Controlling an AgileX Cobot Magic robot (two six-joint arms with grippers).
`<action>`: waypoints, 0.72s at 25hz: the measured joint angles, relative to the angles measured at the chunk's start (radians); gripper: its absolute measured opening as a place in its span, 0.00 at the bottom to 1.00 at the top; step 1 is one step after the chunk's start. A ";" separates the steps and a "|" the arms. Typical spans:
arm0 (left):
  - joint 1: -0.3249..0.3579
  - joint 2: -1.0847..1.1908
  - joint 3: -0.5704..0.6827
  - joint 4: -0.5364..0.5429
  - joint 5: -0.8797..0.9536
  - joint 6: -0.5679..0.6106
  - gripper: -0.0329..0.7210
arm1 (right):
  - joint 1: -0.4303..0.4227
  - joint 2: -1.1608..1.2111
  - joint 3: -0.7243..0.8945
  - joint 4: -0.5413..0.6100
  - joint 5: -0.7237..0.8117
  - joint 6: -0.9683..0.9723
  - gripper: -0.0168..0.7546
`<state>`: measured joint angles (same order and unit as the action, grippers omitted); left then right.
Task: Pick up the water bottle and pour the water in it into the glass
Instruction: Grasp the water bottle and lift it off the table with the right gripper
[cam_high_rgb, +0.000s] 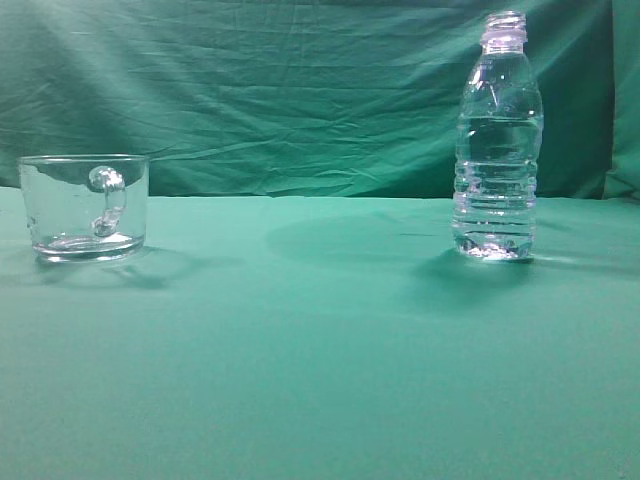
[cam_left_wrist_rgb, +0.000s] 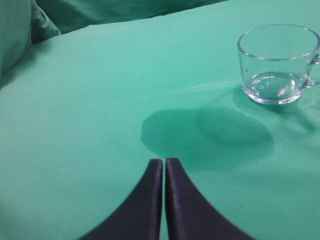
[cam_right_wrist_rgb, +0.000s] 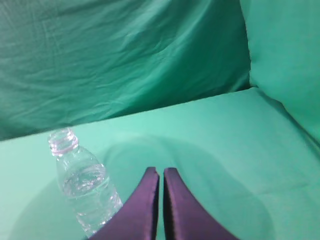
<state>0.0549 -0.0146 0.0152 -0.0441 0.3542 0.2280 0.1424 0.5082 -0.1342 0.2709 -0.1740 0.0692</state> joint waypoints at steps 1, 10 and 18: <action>0.000 0.000 0.000 0.000 0.000 0.000 0.04 | 0.000 0.017 -0.006 -0.028 0.005 0.005 0.02; 0.000 0.000 0.000 0.000 0.000 0.000 0.04 | 0.106 0.294 -0.083 -0.437 -0.130 0.057 0.02; 0.000 0.000 0.000 0.000 0.000 0.000 0.04 | 0.194 0.643 -0.086 -0.490 -0.433 0.055 0.34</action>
<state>0.0549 -0.0146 0.0152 -0.0441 0.3542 0.2280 0.3367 1.1516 -0.2202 -0.2192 -0.6069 0.1245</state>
